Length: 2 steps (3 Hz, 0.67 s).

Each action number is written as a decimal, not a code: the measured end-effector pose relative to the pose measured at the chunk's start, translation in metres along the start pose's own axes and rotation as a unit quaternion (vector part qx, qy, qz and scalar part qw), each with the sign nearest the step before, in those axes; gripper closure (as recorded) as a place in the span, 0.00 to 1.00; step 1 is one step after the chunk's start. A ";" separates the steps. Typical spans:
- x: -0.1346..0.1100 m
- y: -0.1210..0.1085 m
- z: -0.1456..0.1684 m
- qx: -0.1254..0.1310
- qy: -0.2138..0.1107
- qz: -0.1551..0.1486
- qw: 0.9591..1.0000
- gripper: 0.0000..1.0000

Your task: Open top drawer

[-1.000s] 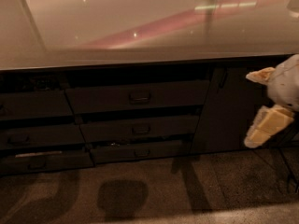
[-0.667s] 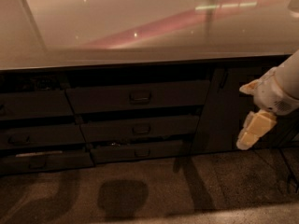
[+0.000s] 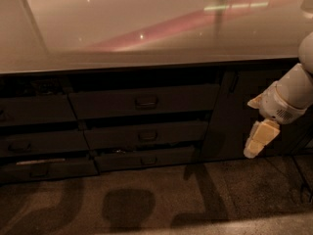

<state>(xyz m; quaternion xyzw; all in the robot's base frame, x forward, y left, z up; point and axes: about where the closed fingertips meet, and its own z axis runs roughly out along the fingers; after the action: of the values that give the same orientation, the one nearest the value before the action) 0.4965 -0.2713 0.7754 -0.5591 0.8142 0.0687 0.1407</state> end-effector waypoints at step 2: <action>-0.016 0.064 -0.025 0.105 -0.026 -0.112 0.988 0.00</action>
Offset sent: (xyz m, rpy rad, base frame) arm -0.1317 0.0059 0.0335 -0.1410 -0.8215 0.1864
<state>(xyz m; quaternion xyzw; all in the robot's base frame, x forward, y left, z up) 0.4387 -0.2400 0.8011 -0.6269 0.7451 -0.0189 0.2266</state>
